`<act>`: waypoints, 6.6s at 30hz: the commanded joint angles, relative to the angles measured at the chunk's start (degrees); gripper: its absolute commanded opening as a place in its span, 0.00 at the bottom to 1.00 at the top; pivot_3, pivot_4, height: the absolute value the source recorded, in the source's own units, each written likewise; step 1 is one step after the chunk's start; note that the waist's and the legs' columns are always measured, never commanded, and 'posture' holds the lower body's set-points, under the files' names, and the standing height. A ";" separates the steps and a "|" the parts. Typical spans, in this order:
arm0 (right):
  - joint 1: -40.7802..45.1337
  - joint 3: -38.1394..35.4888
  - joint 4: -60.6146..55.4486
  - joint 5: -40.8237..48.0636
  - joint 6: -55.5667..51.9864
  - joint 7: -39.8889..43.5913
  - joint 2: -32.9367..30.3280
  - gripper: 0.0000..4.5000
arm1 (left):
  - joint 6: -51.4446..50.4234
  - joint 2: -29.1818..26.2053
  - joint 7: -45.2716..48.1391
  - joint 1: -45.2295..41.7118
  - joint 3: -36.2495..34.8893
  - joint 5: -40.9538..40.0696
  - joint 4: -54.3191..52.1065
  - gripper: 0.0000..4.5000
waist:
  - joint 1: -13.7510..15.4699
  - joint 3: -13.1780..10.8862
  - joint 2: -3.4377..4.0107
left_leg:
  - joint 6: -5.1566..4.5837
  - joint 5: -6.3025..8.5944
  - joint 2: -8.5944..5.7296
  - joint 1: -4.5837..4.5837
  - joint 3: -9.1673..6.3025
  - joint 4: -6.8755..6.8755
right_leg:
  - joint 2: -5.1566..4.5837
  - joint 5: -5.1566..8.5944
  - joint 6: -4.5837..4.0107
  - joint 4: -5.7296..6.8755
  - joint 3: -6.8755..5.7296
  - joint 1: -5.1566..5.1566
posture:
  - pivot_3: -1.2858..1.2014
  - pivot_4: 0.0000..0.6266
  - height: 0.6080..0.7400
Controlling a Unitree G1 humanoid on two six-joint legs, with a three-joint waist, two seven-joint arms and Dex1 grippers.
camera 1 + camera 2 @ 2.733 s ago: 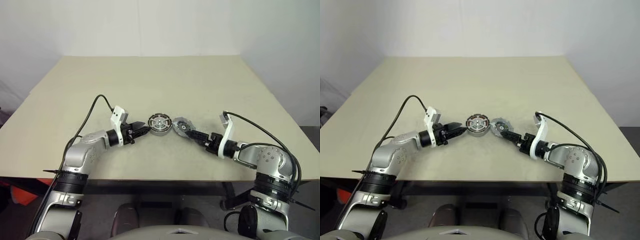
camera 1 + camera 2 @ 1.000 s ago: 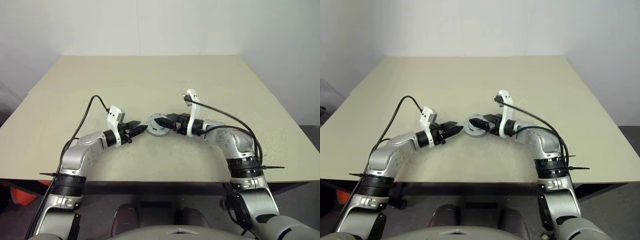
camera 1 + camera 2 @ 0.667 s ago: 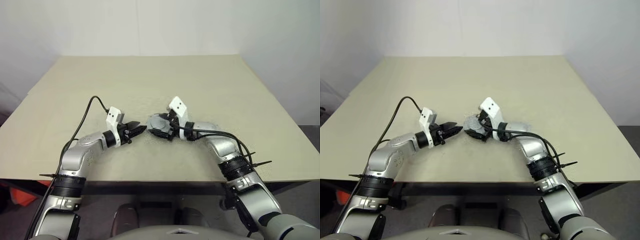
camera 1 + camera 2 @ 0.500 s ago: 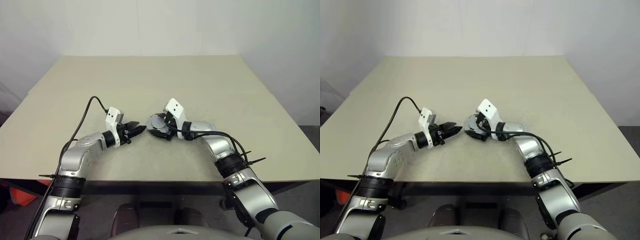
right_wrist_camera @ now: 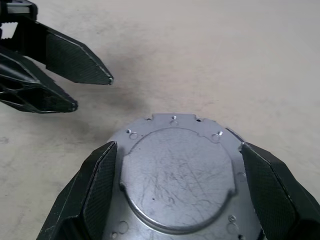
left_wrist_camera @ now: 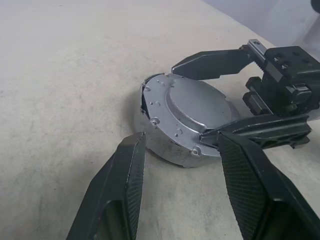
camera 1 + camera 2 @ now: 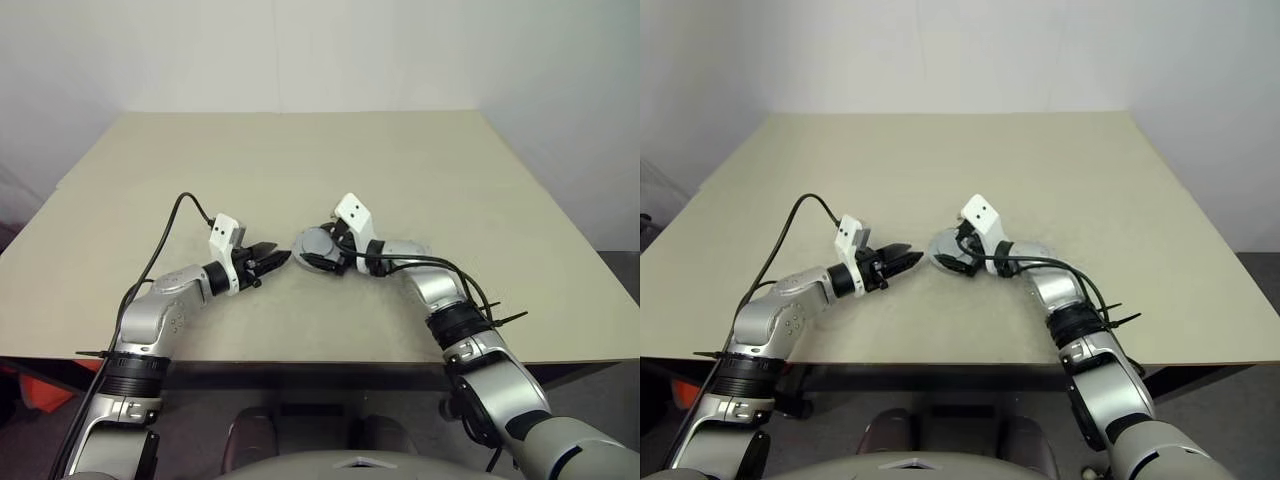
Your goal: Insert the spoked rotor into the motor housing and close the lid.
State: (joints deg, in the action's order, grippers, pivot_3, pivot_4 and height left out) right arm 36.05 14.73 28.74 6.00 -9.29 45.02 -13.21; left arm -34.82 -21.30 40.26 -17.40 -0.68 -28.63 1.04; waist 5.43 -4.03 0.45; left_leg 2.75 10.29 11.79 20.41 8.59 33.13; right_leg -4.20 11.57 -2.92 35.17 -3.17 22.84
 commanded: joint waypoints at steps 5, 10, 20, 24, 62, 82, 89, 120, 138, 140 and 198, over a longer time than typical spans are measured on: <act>0.72 -0.07 2.18 -2.06 2.12 0.02 0.92 0.98 | 0.50 -0.81 -0.20 -0.18 -1.56 -0.21 -2.41 0.54 | -0.02 0.01 -0.01 | -0.03 0.02 0.00 -0.12 0.01 0.00 | 0.00 0.01 0.00 0.04 0.00 -0.08 | 0.52 0.00 1.00; 1.42 -0.80 2.39 -2.52 2.56 -0.65 1.18 0.98 | 0.45 -0.92 -0.67 0.31 -2.16 -0.32 -2.23 0.54 | -0.03 0.01 -0.01 | -0.08 0.05 0.00 -0.27 0.01 0.00 | 0.00 0.01 0.01 0.06 0.00 -0.20 | 0.52 0.00 1.00; 2.15 -1.41 1.94 -2.77 2.51 -0.26 1.33 0.98 | 0.10 -0.65 -0.85 0.57 -2.83 -0.79 -2.20 0.54 | -0.03 0.01 -0.01 | -0.08 0.05 0.00 -0.26 0.01 0.00 | 0.00 0.01 0.00 0.07 0.00 -0.19 | 0.52 0.00 1.00; 1.64 -1.18 1.83 -2.53 0.72 0.64 1.40 0.86 | 0.10 -0.66 -0.96 0.61 -2.94 -0.83 -2.23 0.54 | -0.05 0.01 -0.01 | -0.09 0.05 0.00 -0.26 0.00 0.00 | 0.00 0.01 0.00 0.07 0.00 -0.18 | 0.52 0.00 1.00; 3.24 -3.73 5.87 -4.67 2.80 -1.87 3.35 0.69 | 0.12 -1.29 -1.34 1.41 -3.19 -0.65 -2.41 0.54 | -0.05 0.01 -0.01 | -0.09 0.06 0.01 -0.21 0.01 0.00 | 0.00 0.01 -0.01 0.08 0.00 -0.13 | 0.52 0.00 1.00; 3.38 -1.48 10.62 -6.52 -0.24 1.15 0.60 0.69 | -0.21 -1.22 -1.65 1.83 -3.29 -0.71 -3.13 0.54 | 0.12 0.04 -0.05 | -0.06 0.04 0.01 -0.48 -0.01 0.00 | -0.04 0.19 0.29 0.14 0.01 -0.46 | 0.52 0.00 1.00; 3.51 -1.07 13.27 -8.00 0.06 -2.50 1.13 0.69 | -0.26 -1.27 -1.66 1.73 -3.24 -0.61 -3.10 0.54 | 0.11 0.06 -0.06 | -0.06 0.04 0.02 -0.55 -0.01 0.00 | -0.04 0.22 0.33 0.13 0.01 -0.52 | 0.52 0.00 1.00; 4.84 -0.98 12.83 -7.32 -0.80 -0.81 0.33 0.69 | -7.80 12.11 -7.24 -20.42 -12.20 -7.14 26.27 0.00 | 0.11 0.36 -0.16 | -0.06 0.04 0.00 -0.67 -0.02 -0.07 | -0.06 0.25 0.40 -0.31 0.01 -0.90 | 0.52 0.00 1.00; 5.86 -2.09 11.75 -5.74 -1.86 0.18 0.27 0.77 | -14.15 12.77 -10.57 -17.62 -8.03 -2.42 26.41 0.00 | 0.17 0.36 -0.16 | -0.07 0.04 -0.01 -0.66 -0.03 -0.16 | -0.07 0.26 0.42 -0.44 0.00 -0.88 | 0.52 0.00 1.00; 5.14 -2.00 9.58 -5.10 -0.50 1.74 0.16 0.91 | -14.27 12.75 -10.69 -17.35 -8.23 -2.51 25.89 0.00 | 0.16 0.36 -0.17 | -0.07 0.04 -0.01 -0.65 -0.03 -0.18 | -0.08 0.27 0.43 -0.48 0.00 -0.88 | 0.52 0.00 1.00; 9.61 -39.90 0.30 30.30 -66.15 -18.87 15.15 0.99 | -14.21 12.94 -8.61 -17.70 -6.80 -0.61 22.74 0.00 | -0.20 0.38 -0.17 | 0.41 -0.24 0.00 -0.50 0.02 -0.98 | -0.02 0.49 0.56 -0.49 0.00 -0.25 | 0.52 0.00 1.00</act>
State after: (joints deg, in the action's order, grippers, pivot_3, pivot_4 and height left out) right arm 42.27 -26.39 29.44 31.66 -73.82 24.66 -1.86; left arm -48.03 -9.47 31.60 -35.07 -9.25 -29.69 23.76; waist 5.23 -3.66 0.28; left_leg 3.19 10.04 11.79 19.98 8.60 32.16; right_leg -4.23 12.03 -2.41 34.70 -3.16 22.65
